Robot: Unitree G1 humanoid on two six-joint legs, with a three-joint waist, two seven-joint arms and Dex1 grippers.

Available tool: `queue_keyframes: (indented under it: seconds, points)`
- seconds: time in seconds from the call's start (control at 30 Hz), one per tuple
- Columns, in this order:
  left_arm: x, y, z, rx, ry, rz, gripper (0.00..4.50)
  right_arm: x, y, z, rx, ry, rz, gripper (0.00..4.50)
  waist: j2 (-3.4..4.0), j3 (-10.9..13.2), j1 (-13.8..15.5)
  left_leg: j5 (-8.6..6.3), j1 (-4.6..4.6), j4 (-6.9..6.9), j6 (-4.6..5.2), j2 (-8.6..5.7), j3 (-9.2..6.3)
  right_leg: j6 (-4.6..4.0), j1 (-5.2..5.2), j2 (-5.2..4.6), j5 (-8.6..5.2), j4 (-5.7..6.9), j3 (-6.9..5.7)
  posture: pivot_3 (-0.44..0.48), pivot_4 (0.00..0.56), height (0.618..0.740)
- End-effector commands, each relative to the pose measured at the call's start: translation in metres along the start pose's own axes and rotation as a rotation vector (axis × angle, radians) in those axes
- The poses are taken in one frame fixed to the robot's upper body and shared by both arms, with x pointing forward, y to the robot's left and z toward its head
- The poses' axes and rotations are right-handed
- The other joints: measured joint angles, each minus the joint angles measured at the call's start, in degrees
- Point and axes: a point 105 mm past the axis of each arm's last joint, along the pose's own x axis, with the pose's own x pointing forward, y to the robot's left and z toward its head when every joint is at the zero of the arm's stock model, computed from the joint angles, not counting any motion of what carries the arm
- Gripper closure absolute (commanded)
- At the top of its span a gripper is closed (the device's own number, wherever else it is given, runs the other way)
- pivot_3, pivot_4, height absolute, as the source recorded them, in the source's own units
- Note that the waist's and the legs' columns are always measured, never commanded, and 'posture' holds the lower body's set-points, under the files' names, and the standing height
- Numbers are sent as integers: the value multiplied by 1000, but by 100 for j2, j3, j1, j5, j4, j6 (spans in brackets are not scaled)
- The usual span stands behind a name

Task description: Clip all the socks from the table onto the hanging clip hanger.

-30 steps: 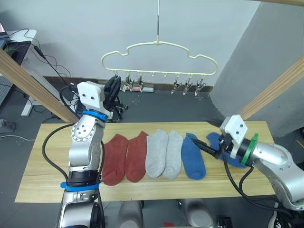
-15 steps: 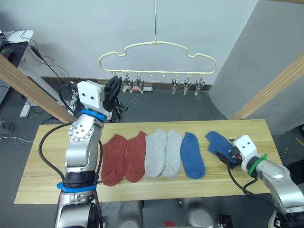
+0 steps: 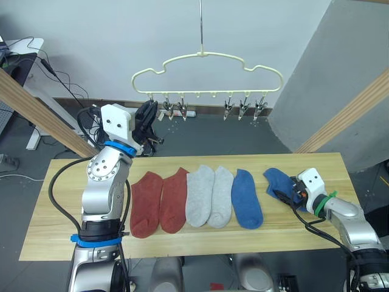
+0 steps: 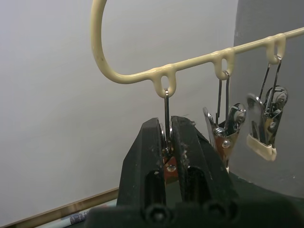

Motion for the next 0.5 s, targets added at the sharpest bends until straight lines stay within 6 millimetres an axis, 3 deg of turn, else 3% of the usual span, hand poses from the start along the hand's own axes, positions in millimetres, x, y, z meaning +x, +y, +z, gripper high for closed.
queue_keyframes:
  seconds: [0.03,0.23,0.37,0.5]
  points:
    - [-1,-4,16,8,-43,-39,4500,0,2,-17,22,68,-1,915,0,0,1,0,0,0,0,0,0,0,1,0,0,-1,0,-169,358,733]
    - [-4,-13,13,-57,-6,-128,4500,1,8,-18,-30,69,-11,3126,0,0,-1,0,4,3,0,0,-1,2,6,0,1,2,-1,-175,359,733]
    - [-5,-15,13,-95,11,-152,4500,1,14,-6,-73,19,-5,4429,0,0,-3,0,6,4,-1,0,-1,4,6,0,1,4,-1,-177,360,733]
    - [-5,-15,18,-156,22,-170,4500,-2,32,31,-145,-96,66,4429,7,5,-2,0,4,2,-1,0,-1,4,4,0,2,5,-1,-180,360,733]
